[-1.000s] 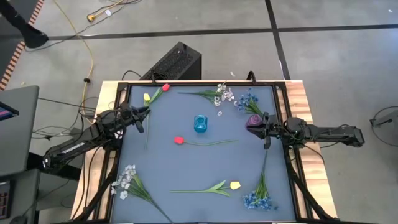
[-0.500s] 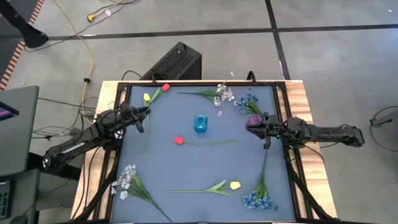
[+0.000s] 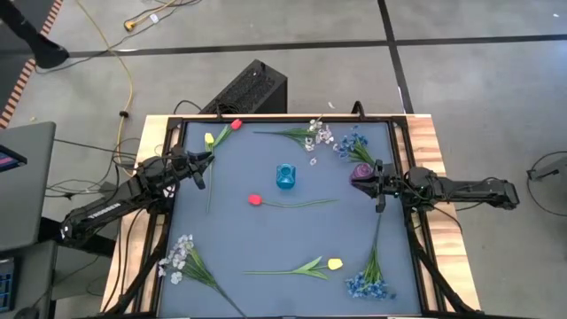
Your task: Sort flowers into vase by color
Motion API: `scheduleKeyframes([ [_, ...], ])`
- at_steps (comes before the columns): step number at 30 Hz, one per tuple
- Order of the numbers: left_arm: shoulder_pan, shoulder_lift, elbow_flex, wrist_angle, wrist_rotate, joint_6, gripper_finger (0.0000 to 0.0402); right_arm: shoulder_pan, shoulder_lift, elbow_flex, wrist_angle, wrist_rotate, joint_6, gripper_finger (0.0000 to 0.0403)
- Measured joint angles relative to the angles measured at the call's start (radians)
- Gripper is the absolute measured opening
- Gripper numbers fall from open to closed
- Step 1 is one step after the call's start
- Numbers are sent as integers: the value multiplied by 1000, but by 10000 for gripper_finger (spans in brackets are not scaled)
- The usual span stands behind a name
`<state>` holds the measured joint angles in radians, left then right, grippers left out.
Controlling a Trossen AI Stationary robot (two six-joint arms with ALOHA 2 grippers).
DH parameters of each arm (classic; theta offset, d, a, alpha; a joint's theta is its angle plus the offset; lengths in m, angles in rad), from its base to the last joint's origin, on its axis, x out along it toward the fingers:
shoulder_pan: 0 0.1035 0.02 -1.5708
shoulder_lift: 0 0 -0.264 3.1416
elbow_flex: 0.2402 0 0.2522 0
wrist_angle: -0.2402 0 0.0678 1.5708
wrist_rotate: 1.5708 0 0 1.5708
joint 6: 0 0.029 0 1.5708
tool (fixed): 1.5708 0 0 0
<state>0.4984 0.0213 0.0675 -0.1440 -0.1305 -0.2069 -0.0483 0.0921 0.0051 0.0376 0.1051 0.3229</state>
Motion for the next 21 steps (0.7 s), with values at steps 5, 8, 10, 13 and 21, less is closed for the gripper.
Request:
scheduleKeyframes([
  [5,0,0,0,-2,32,-192,80,0,0,0,0,0,-2,86],
  [8,0,0,0,-2,80,-378,80,0,0,0,0,0,-2,86],
  [10,0,0,-2,7,95,-531,80,0,0,0,0,0,-2,86],
  [13,0,0,-3,15,104,-689,80,0,0,0,0,0,-2,86],
  [21,0,0,-3,60,179,-701,80,0,0,0,12,23,-6,86],
])
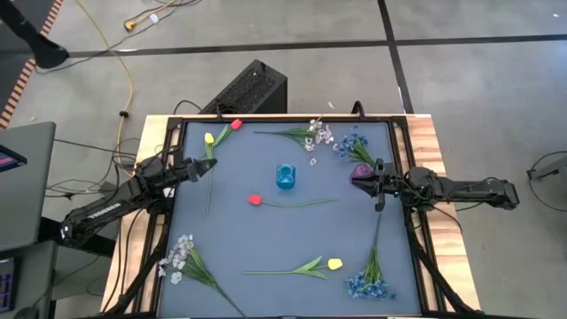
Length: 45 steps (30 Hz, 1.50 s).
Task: Sort flowers into vase by color
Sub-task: Put the top yellow flower into the blue vase
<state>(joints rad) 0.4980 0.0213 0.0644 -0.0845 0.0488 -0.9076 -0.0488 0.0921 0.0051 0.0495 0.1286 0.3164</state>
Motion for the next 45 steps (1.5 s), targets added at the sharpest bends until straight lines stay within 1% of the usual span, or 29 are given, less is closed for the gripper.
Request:
scheduleKeyframes([
  [2,0,0,0,23,25,32,80,0,0,0,22,5,0,86],
  [4,-3,0,0,64,25,43,80,0,-1,2,58,5,0,86],
  [7,-16,0,0,145,25,74,80,0,1,16,52,5,0,86],
  [10,-25,0,1,202,25,102,80,0,-1,42,86,7,0,86],
  [14,-27,0,2,262,31,102,80,0,0,74,150,8,-18,86],
  [17,-27,7,30,252,45,116,80,2,3,124,143,7,-28,86],
  [20,-27,41,100,197,51,174,80,11,41,177,130,-9,-32,86],
  [26,-27,192,298,77,77,320,80,49,203,326,69,-29,-87,86],
  [33,-27,403,565,-136,115,473,80,69,467,535,-26,-28,-148,86],
  [36,-27,482,661,-214,131,525,80,69,577,651,-113,-29,-158,86],
  [40,-27,563,768,-301,153,587,80,69,708,819,-248,-28,-160,86],
  [43,-27,612,828,-330,172,623,80,77,790,928,-323,-47,-158,86],
  [45,-27,643,862,-356,176,648,80,83,838,991,-364,-54,-105,86],
])
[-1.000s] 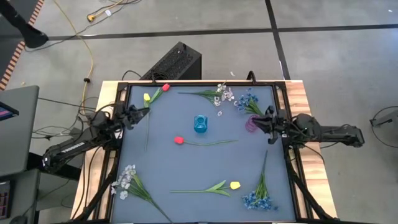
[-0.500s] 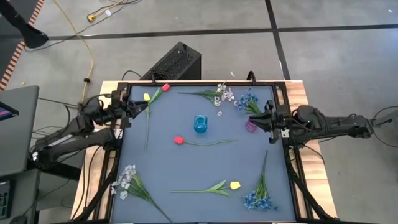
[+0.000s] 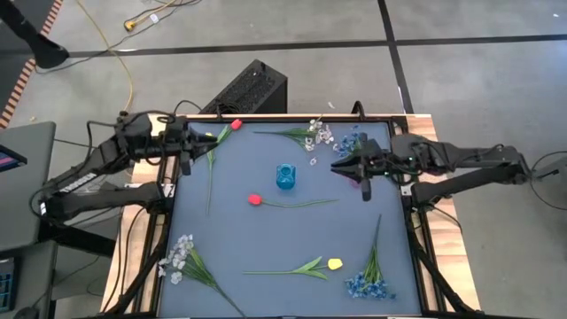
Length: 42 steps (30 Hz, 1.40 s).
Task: Sort flowers into vase by color
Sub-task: Put the top yellow flower into the blue vase
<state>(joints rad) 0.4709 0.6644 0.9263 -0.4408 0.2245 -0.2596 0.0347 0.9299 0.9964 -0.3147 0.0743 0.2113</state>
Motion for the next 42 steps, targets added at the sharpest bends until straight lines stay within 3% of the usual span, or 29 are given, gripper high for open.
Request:
scheduleKeyframes([
  [5,0,58,54,-43,2,66,80,2,96,129,-84,-7,91,86],
  [9,0,88,80,-83,8,122,80,27,167,210,-150,-75,94,86],
  [20,0,131,82,-92,38,225,80,166,383,410,-371,-133,128,86],
  [25,0,149,82,-95,106,281,80,247,460,480,-477,-134,160,88],
  [30,0,163,82,-111,159,338,80,319,514,521,-591,-134,229,109],
  [37,0,178,82,-143,173,423,80,427,552,521,-858,-133,68,159],
  [42,0,184,82,-163,174,444,80,460,588,521,-1067,-130,43,176],
])
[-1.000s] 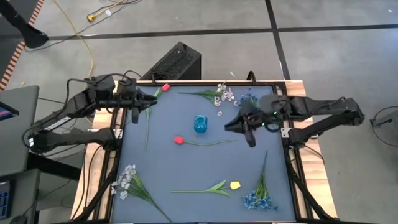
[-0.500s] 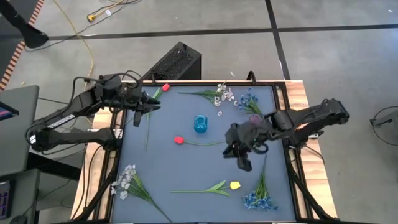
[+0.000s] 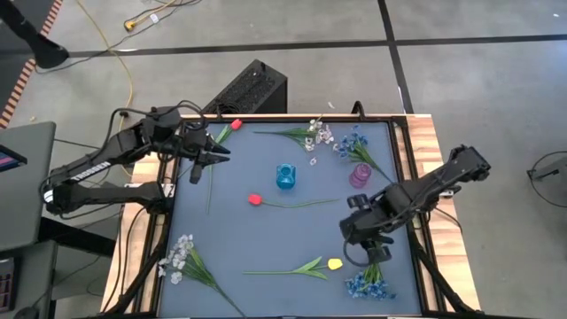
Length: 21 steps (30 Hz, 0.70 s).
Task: Sort flowers into vase by color
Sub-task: Put the top yellow flower into the blue vase
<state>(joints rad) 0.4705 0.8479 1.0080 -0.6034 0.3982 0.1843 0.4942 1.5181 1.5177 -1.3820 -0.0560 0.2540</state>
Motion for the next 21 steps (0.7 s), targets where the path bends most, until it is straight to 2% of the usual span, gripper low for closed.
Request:
scheduleKeyframes([
  [4,-7,9,0,-16,-4,4,80,22,32,-3,-104,-21,-153,178],
  [8,-21,19,0,-3,-30,-12,80,39,32,-45,-112,-30,-262,179],
  [17,-47,59,0,49,-101,-121,80,115,-204,-323,48,-52,-302,179],
  [21,-59,78,0,50,-144,-162,80,160,-265,-428,92,-51,-323,179],
])
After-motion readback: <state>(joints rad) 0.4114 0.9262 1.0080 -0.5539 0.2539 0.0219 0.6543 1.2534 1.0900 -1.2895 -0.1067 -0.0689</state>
